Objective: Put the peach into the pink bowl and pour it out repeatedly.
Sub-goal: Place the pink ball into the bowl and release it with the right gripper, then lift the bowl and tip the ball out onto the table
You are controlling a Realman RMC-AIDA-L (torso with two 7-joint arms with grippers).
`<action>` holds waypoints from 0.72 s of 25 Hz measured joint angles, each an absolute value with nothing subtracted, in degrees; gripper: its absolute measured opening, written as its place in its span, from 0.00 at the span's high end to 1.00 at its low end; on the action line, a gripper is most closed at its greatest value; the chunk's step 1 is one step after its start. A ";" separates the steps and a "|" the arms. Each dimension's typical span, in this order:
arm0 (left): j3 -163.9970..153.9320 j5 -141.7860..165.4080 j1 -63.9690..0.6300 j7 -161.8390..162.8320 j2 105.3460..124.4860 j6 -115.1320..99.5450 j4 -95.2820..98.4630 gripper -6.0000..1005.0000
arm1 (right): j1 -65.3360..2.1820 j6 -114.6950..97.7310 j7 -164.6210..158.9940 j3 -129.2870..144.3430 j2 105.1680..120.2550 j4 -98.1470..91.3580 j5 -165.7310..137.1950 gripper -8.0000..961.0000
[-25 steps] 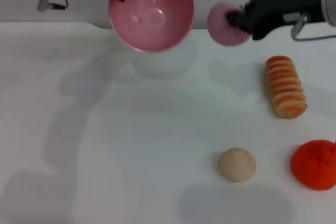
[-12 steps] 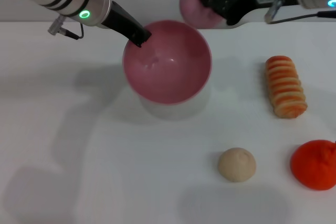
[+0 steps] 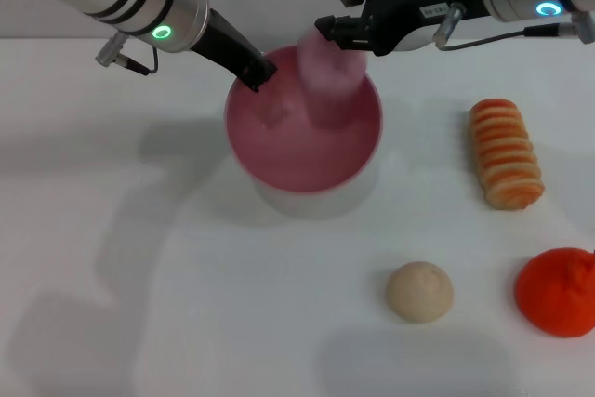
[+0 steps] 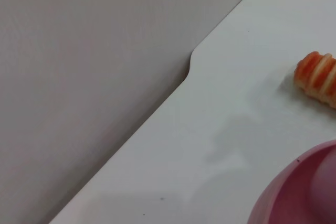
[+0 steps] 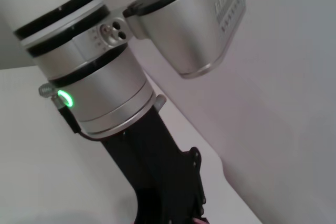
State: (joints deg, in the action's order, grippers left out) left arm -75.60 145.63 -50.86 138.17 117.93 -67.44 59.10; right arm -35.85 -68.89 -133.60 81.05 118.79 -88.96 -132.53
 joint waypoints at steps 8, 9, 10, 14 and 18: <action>-75.67 145.73 -51.13 137.94 117.95 -66.57 58.98 0.95 | -33.99 -66.25 -133.58 79.69 118.82 -89.48 -132.02 0.58; -75.73 145.72 -51.08 137.78 117.95 -66.00 58.93 0.95 | -33.36 -65.44 -133.58 79.35 118.82 -89.63 -131.82 0.58; -75.91 145.73 -50.95 137.44 117.95 -64.94 58.74 0.95 | -32.48 -64.34 -133.58 78.93 118.83 -89.72 -131.49 0.58; -76.87 145.68 -50.55 136.44 117.95 -59.57 57.36 0.95 | -26.20 -55.27 -131.27 77.69 118.79 -89.66 -123.84 0.57; -80.30 145.36 -49.74 136.11 118.20 -53.89 57.29 0.95 | -18.45 -46.48 -120.57 76.56 118.88 -87.13 -107.16 0.57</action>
State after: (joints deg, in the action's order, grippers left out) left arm -80.30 145.36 -49.74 136.11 118.20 -53.89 57.29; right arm -18.45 -46.48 -120.57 76.56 118.88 -87.13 -107.16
